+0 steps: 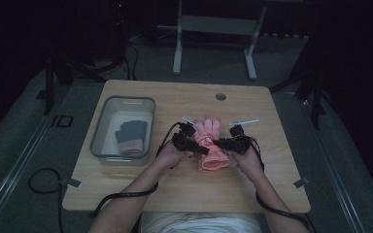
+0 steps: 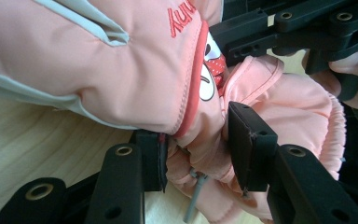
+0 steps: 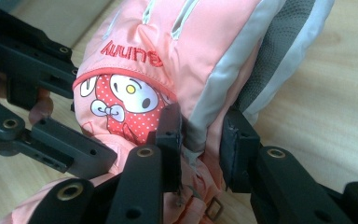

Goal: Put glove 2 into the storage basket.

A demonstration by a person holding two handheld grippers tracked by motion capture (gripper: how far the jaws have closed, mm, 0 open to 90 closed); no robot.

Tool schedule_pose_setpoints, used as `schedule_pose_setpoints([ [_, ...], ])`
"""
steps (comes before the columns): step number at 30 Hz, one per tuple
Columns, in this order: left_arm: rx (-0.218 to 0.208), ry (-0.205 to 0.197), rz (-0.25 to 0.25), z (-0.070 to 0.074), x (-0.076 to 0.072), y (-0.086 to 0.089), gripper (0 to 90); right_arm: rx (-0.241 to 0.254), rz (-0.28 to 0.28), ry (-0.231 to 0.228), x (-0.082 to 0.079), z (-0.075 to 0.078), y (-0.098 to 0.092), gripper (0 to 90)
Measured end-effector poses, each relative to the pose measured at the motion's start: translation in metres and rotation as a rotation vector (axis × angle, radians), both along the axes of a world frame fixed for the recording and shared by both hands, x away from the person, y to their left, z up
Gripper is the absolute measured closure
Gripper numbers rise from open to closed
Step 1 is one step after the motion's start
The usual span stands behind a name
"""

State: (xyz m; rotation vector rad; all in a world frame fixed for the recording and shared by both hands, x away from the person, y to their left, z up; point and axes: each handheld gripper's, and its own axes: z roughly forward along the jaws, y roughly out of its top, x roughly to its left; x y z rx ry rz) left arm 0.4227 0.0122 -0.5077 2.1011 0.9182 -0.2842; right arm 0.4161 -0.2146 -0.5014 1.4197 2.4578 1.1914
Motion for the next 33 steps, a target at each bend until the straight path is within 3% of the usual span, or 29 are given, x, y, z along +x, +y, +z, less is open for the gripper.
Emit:
schedule_pose_setpoints([
  [6, 0.001, -0.048, 0.006, 0.03, -0.006, 0.017, 59.6, 0.012, 0.011, -0.092, -0.008, 0.031, 0.018, 71.7],
  [20, 0.041, -0.116, 0.035, 0.084, -0.013, 0.078, 59.3, 0.06, 0.067, -0.16, -0.006, 0.071, 0.07, 71.7],
  [21, 0.045, -0.12, 0.04, 0.088, -0.013, 0.083, 59.2, 0.073, 0.075, -0.172, -0.005, 0.077, 0.082, 71.7],
  [32, 0.131, -0.177, 0.099, 0.128, -0.018, 0.149, 59.1, 0.123, 0.119, -0.208, 0.005, 0.1, 0.145, 71.8],
  [33, 0.138, -0.176, 0.103, 0.131, -0.019, 0.156, 59.2, 0.142, 0.135, -0.209, 0.007, 0.104, 0.159, 71.8],
])
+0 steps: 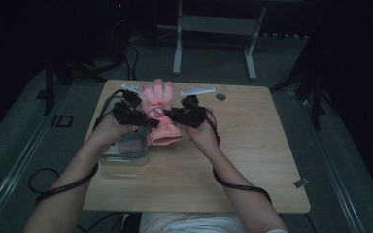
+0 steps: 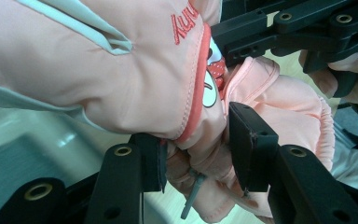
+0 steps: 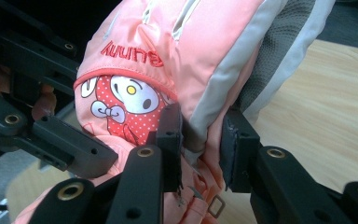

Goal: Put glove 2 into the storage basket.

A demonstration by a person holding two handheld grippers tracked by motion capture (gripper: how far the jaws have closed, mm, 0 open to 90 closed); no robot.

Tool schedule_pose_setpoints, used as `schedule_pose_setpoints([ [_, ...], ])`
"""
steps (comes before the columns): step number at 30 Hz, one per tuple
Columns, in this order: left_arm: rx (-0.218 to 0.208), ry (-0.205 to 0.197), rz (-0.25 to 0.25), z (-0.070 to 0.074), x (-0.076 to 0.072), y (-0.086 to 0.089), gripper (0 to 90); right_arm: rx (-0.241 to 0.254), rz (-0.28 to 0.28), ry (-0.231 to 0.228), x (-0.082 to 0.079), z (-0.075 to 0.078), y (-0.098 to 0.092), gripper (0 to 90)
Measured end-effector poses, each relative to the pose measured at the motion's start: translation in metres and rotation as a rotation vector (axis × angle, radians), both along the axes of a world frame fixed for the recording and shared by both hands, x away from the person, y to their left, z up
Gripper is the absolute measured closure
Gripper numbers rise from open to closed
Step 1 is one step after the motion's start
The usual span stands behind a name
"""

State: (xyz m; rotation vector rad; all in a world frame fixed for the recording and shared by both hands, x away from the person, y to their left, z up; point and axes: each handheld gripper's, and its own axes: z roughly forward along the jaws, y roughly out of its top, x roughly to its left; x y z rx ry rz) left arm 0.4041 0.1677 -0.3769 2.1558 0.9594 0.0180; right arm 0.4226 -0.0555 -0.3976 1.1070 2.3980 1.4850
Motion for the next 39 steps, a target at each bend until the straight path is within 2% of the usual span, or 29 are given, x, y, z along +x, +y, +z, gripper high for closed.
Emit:
schedule_pose_setpoints([
  [1, 0.009, -0.002, 0.004, 0.003, -0.001, 0.006, 59.2, 0.0, 0.0, 0.0, 0.0, 0.0, 0.0, 71.8],
  [3, 0.023, 0.002, 0.008, 0.007, -0.001, 0.018, 59.1, 0.016, 0.02, 0.001, 0.002, 0.002, 0.019, 71.9],
  [4, 0.032, 0.005, 0.012, 0.008, -0.001, 0.024, 59.1, 0.016, 0.02, 0.001, 0.002, 0.002, 0.019, 71.9],
  [7, 0.058, 0.024, 0.018, 0.008, 0.0, 0.04, 59.1, 0.038, 0.034, 0.014, 0.004, -0.002, 0.037, 71.9],
  [15, 0.102, 0.083, 0.018, -0.007, 0.009, 0.079, 59.0, 0.079, 0.038, 0.063, 0.009, -0.026, 0.079, 72.0],
  [16, 0.112, 0.086, 0.011, -0.01, 0.011, 0.081, 59.0, 0.08, 0.028, 0.074, 0.01, -0.034, 0.087, 72.2],
  [17, 0.116, 0.097, 0.01, -0.014, 0.013, 0.084, 59.0, 0.08, 0.028, 0.074, 0.01, -0.034, 0.087, 72.2],
  [21, 0.134, 0.111, -0.006, -0.03, 0.02, 0.087, 59.0, 0.052, 0.007, 0.103, 0.013, -0.053, 0.098, 72.4],
  [22, 0.142, 0.114, -0.013, -0.035, 0.022, 0.088, 59.0, 0.052, 0.007, 0.103, 0.013, -0.053, 0.098, 72.4],
  [27, 0.135, 0.151, -0.012, -0.056, 0.032, 0.092, 58.8, 0.018, -0.011, 0.13, 0.02, -0.072, 0.104, 72.5],
  [30, 0.133, 0.17, -0.025, -0.066, 0.037, 0.092, 58.4, -0.007, -0.023, 0.162, 0.022, -0.083, 0.105, 72.4],
  [36, 0.106, 0.18, -0.017, -0.079, 0.039, 0.096, 57.3, -0.034, -0.026, 0.185, 0.024, -0.09, 0.106, 72.2],
  [39, 0.121, 0.183, 0.002, -0.082, 0.04, 0.094, 55.9, -0.061, -0.031, 0.2, 0.026, -0.091, 0.107, 71.8],
])
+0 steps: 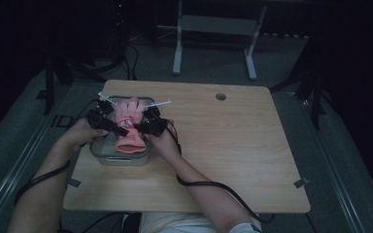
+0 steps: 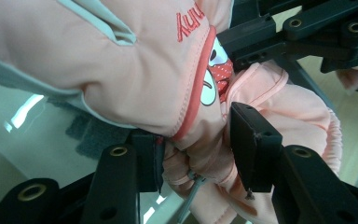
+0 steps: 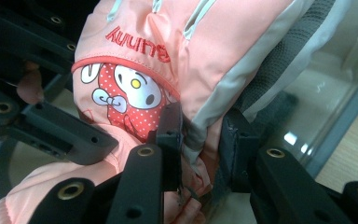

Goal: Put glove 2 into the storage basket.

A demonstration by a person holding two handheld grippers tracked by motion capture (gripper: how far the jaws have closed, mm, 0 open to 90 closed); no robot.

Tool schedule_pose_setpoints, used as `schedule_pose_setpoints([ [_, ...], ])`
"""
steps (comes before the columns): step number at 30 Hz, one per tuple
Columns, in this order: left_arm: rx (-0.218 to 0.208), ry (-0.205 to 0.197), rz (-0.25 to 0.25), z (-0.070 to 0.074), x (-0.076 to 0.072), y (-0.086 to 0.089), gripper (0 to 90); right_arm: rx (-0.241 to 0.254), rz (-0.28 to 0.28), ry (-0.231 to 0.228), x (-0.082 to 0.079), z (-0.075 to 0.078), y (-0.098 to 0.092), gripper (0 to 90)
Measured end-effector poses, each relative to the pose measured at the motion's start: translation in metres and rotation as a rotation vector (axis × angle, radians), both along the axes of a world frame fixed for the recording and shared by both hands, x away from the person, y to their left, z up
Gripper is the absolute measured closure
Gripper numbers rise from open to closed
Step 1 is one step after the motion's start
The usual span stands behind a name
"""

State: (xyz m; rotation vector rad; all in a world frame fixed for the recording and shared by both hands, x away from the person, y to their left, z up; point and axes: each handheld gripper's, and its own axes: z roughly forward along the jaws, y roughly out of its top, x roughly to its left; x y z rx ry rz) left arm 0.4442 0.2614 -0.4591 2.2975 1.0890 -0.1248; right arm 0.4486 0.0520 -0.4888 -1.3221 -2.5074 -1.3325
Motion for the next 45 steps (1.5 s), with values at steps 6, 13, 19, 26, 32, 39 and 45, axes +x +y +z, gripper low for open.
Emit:
schedule_pose_setpoints([
  [6, -0.003, -0.009, 0.047, -0.006, 0.003, -0.003, 48.7, -0.043, -0.028, 0.031, 0.005, -0.002, -0.001, 71.6],
  [13, -0.022, -0.028, 0.078, -0.005, 0.0, -0.002, 46.7, -0.081, -0.041, 0.024, 0.008, 0.005, -0.002, 65.3],
  [19, -0.031, -0.053, 0.099, -0.005, 0.001, -0.006, 45.1, -0.07, -0.015, -0.099, 0.004, 0.026, -0.015, 52.9],
  [26, -0.044, -0.172, 0.169, 0.007, -0.007, -0.002, 26.7, 0.037, 0.042, -0.119, 0.003, 0.038, -0.04, 36.7],
  [32, -0.032, -0.261, 0.202, 0.016, -0.014, -0.002, 15.1, 0.06, 0.103, -0.131, 0.003, 0.036, -0.058, 19.8],
  [39, -0.056, -0.274, 0.212, 0.017, -0.013, -0.004, 14.0, 0.049, 0.116, -0.16, -0.001, 0.035, -0.067, 19.8],
  [45, -0.056, -0.336, 0.19, 0.029, -0.02, -0.014, 14.0, 0.042, 0.139, -0.192, -0.005, 0.037, -0.07, 19.9],
])
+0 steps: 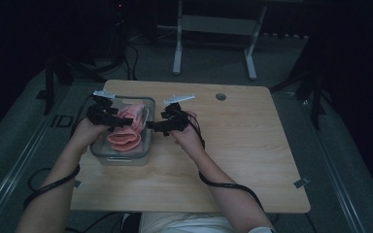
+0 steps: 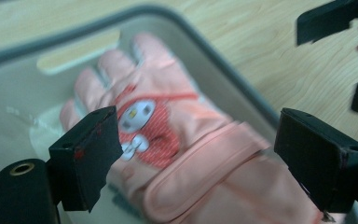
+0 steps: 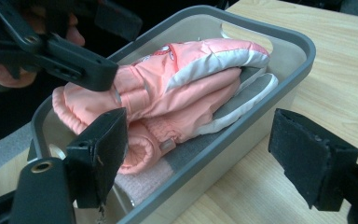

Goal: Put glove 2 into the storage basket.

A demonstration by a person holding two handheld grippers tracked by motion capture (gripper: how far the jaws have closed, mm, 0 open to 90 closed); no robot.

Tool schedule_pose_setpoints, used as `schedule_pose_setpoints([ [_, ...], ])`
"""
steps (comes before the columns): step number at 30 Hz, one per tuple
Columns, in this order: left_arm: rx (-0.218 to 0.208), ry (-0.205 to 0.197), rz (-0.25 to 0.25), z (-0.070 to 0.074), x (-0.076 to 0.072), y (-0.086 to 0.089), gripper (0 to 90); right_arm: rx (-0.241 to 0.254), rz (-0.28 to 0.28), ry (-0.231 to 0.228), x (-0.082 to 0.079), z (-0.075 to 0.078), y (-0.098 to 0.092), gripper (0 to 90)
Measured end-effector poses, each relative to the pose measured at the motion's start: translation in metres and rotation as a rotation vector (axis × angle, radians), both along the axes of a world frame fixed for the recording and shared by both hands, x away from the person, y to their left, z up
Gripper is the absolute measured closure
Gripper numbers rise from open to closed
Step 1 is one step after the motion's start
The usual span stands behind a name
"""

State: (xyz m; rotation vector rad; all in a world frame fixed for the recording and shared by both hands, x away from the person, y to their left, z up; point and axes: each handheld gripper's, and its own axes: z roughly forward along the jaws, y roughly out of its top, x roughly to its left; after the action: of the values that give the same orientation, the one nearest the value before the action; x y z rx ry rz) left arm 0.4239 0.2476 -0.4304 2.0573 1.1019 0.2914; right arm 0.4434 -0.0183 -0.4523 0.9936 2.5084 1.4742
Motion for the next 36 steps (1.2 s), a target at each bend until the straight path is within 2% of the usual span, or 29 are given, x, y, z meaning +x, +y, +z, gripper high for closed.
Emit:
schedule_pose_setpoints([
  [3, -0.007, -0.043, -0.018, 0.006, -0.007, -0.008, 12.7, 0.003, 0.012, -0.011, -0.001, 0.0, -0.003, 19.8],
  [5, 0.0, -0.075, -0.032, 0.008, -0.012, -0.015, 6.3, 0.008, 0.021, -0.017, -0.002, 0.0, -0.006, 18.8],
  [7, 0.021, -0.11, -0.049, 0.01, -0.019, -0.023, 5.9, 0.014, 0.026, -0.025, -0.003, 0.0, -0.009, 18.8],
  [12, 0.041, -0.188, -0.103, 0.018, -0.036, -0.047, 5.9, 0.011, 0.041, -0.038, -0.007, -0.001, -0.017, 18.4],
  [15, 0.034, -0.219, -0.147, 0.022, -0.045, -0.061, 5.9, 0.007, 0.046, -0.047, -0.01, -0.001, -0.025, 18.5],
  [17, 0.02, -0.212, -0.186, 0.023, -0.05, -0.07, 5.9, 0.004, 0.043, -0.051, -0.011, 0.0, -0.031, 18.4],
  [20, 0.015, -0.223, -0.233, 0.023, -0.059, -0.085, 5.9, -0.007, 0.042, -0.065, -0.013, 0.0, -0.04, 18.4],
  [25, -0.017, -0.234, -0.285, 0.018, -0.069, -0.104, 5.9, -0.02, 0.037, -0.079, -0.017, -0.002, -0.057, 17.5],
  [29, -0.025, -0.223, -0.32, 0.009, -0.075, -0.117, 5.9, -0.027, 0.034, -0.086, -0.02, -0.006, -0.069, 16.9],
  [32, -0.036, -0.197, -0.352, 0.0, -0.08, -0.127, 6.0, -0.036, 0.029, -0.084, -0.023, -0.011, -0.08, 16.7],
  [36, -0.03, -0.182, -0.4, -0.009, -0.087, -0.142, 6.0, -0.047, 0.026, -0.081, -0.026, -0.019, -0.091, 16.8],
])
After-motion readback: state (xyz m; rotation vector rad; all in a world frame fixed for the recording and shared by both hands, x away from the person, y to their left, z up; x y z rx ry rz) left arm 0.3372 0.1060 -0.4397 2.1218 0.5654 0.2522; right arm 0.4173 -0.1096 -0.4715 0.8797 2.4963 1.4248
